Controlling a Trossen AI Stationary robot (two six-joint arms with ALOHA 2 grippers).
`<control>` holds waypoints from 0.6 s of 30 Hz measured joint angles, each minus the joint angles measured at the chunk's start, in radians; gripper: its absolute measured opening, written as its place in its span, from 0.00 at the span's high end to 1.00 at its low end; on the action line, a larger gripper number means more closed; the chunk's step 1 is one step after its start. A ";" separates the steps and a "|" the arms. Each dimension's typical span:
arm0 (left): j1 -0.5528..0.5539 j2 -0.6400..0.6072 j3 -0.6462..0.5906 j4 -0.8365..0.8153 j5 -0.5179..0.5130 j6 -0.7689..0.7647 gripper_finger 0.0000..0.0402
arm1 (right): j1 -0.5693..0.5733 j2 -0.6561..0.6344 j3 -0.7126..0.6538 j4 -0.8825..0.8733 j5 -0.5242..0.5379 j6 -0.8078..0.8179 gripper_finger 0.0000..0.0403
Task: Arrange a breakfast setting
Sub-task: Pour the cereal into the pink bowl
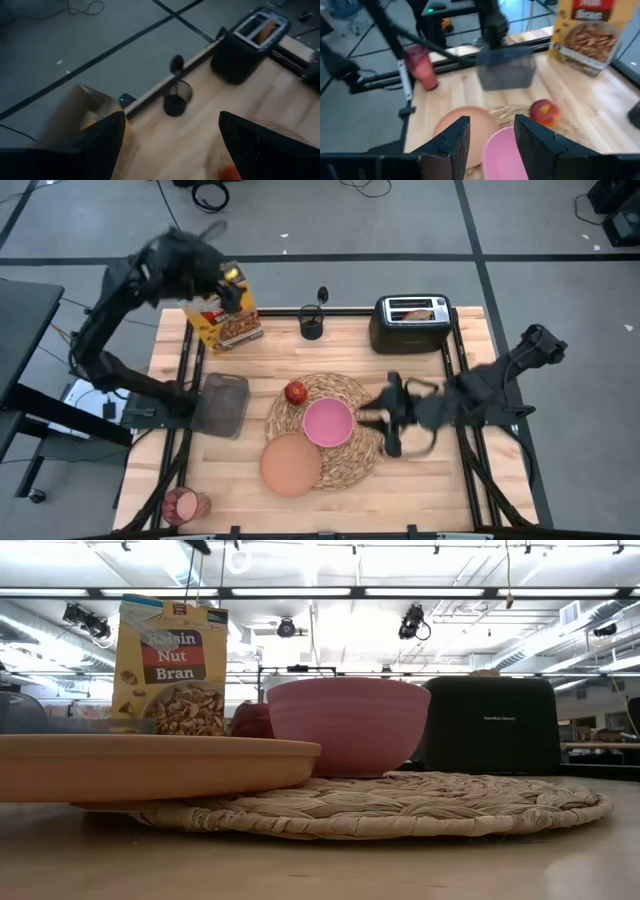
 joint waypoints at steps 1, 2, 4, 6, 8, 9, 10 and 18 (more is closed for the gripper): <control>0.048 0.011 0.000 0.005 0.047 0.041 0.19 | -0.032 -0.010 0.000 0.000 -0.024 -0.015 0.59; 0.092 0.026 0.000 0.004 0.084 0.074 0.19 | -0.064 -0.019 0.000 0.000 -0.044 -0.033 0.58; 0.161 0.056 -0.010 0.000 0.123 0.126 0.19 | -0.121 -0.031 0.000 -0.002 -0.082 -0.062 0.55; 0.215 0.083 -0.026 -0.010 0.150 0.176 0.19 | -0.173 -0.041 0.000 -0.004 -0.129 -0.081 0.53; 0.258 0.103 -0.045 -0.008 0.191 0.214 0.19 | -0.215 -0.047 0.000 -0.005 -0.186 -0.103 0.52; 0.283 0.112 -0.057 -0.011 0.212 0.236 0.19 | -0.232 -0.050 0.000 -0.006 -0.208 -0.116 0.51; 0.305 0.120 -0.065 -0.017 0.225 0.261 0.19 | -0.246 -0.052 0.000 -0.007 -0.224 -0.131 0.51; 0.397 0.134 -0.109 -0.034 0.256 0.371 0.19 | -0.351 -0.056 0.000 -0.023 -0.355 -0.243 0.50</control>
